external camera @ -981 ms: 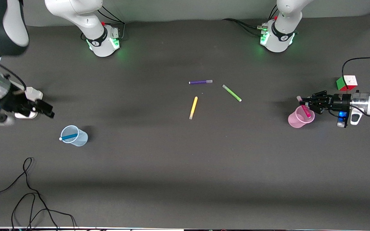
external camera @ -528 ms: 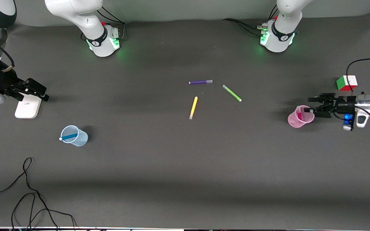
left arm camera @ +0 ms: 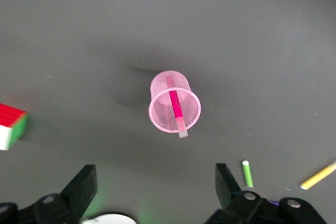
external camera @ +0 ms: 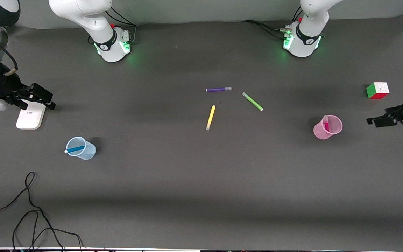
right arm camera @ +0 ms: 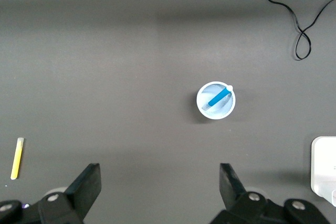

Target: Place pink and blue markers in matching cups

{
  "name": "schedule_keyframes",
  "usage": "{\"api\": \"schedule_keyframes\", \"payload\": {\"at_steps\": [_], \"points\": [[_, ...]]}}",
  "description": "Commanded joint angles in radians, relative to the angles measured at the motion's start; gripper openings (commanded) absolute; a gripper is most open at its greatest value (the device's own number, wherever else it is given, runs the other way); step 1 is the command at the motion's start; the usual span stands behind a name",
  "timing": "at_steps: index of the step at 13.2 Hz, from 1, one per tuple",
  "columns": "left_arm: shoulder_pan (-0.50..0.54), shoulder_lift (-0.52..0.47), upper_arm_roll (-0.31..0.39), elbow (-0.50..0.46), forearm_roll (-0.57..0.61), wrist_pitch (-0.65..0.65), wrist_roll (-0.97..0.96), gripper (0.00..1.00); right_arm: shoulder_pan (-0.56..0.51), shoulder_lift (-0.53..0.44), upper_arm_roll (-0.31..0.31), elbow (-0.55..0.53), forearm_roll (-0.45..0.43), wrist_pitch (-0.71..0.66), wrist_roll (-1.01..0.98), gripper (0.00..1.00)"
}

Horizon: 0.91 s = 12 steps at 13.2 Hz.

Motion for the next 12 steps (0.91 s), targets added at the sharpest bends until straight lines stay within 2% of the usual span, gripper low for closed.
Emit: {"api": "schedule_keyframes", "payload": {"at_steps": [1,3,6,8,12], "points": [[-0.041,-0.201,0.013,-0.156,0.033,0.084,0.039,1.00,-0.009,-0.014,0.004,0.019,0.018,-0.055,0.022,1.00],[-0.084,-0.312,0.014,-0.235,0.059,0.134,0.039,1.00,-0.020,-0.011,0.023,0.043,0.017,-0.090,0.020,1.00],[-0.127,-0.368,0.013,-0.232,0.082,0.140,0.038,1.00,-0.040,-0.008,0.023,0.046,0.017,-0.090,0.020,1.00],[-0.175,-0.385,-0.004,-0.237,0.082,0.132,-0.052,1.00,-0.040,-0.010,0.023,0.046,0.017,-0.092,0.022,1.00],[-0.175,-0.343,-0.003,-0.194,0.088,0.142,-0.059,1.00,-0.041,-0.005,0.023,0.046,0.017,-0.112,0.019,1.00]]}}
